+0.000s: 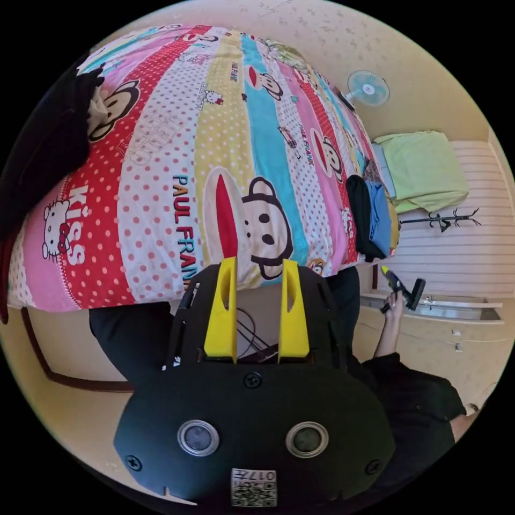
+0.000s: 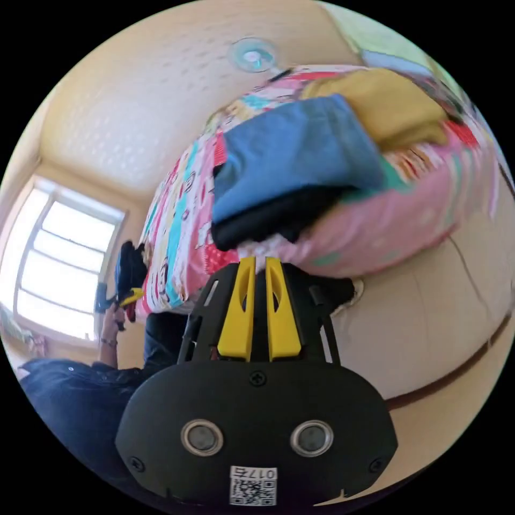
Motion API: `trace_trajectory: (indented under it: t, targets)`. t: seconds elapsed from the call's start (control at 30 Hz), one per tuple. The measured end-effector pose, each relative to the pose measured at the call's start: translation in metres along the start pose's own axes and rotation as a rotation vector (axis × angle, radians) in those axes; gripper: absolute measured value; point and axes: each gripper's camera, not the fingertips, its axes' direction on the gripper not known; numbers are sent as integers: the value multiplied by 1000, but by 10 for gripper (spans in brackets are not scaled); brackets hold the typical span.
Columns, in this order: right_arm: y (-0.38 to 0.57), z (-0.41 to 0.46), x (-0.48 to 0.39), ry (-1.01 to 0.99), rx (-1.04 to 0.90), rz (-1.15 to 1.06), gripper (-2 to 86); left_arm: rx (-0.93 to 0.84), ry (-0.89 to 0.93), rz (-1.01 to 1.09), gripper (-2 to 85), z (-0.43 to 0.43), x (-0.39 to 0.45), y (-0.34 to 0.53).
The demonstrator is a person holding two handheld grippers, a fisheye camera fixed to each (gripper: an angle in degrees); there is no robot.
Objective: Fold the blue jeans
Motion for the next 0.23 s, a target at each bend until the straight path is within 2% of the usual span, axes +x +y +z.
trace_trajectory:
  t: [0.1, 0.17, 0.2, 0.23]
  targets:
    - [-58, 60, -103, 17, -186, -295, 10, -194, -159, 31, 120, 28, -6, -21]
    - [-73, 101, -155, 18, -277, -405, 8, -349, -295, -36, 59, 58, -23, -33]
    - [-77, 130, -186, 50, -333, -458, 7, -387, -359, -84, 51, 72, -34, -38]
    - [-77, 147, -199, 77, -363, -481, 6, -337, -340, -77, 47, 69, -38, -38]
